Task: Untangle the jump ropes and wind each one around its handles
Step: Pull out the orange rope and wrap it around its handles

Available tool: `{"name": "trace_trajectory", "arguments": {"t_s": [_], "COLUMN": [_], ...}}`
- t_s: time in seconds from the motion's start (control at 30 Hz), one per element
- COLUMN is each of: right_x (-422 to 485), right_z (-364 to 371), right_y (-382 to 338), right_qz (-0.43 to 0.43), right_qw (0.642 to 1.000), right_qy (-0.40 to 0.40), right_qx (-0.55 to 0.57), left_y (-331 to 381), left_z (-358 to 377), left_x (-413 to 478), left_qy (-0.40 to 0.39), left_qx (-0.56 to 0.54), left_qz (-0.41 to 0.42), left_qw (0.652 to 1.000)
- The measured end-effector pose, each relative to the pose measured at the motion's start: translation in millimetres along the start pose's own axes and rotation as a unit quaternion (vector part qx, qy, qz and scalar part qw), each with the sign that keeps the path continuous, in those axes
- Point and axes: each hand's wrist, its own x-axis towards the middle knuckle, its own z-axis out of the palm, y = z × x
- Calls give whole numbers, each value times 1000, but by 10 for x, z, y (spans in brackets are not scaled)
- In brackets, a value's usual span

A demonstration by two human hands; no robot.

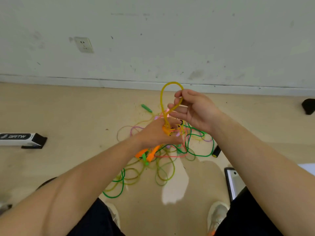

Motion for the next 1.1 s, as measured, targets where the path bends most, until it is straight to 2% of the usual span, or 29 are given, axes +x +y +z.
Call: {"name": "trace_trajectory", "arguments": {"t_s": [0.1,0.17,0.27,0.37,0.47,0.6,0.67,0.7,0.8,0.83,0.87,0.9,1.0,1.1], "right_x": [82,136,263,407,390,340,378,409,451,456,464,475,489,451], "right_z": [22,-38,-212,-332,-288,-299,-410,-496,-820,-916,-1001,-1051,-941,-628], "right_y": [2,-2,41,270,549,872,973,999,1022,1024,1021,1019,943,764], "right_qz": [-11,-34,-32,15,54,67,64,66,89,103,119,127,123,96], "right_qw": [998,995,994,988,968,927,892,863,741,719,718,733,826,905], "right_qy": [18,42,91,113,45,-76,-100,-104,-73,-52,-33,-18,7,4], "right_qx": [57,83,60,-106,-243,-362,-436,-490,-662,-685,-685,-668,-551,-414], "left_y": [-160,-231,-101,105,223,163,104,75,-15,-50,-86,-127,-234,-309], "left_z": [67,20,-73,-164,-296,-538,-696,-776,-961,-990,-1001,-997,-930,-830], "left_x": [105,151,174,239,278,318,331,330,295,286,284,288,299,290], "left_qy": [58,69,83,108,115,139,171,187,232,246,263,282,312,281], "left_qx": [115,101,-50,-229,-379,-466,-499,-511,-512,-497,-470,-430,-294,-178], "left_qz": [-35,-70,-91,-85,-96,-94,-88,-85,-69,-65,-65,-68,-76,-68], "left_qw": [991,990,991,964,913,869,845,835,824,829,840,855,900,941]}}
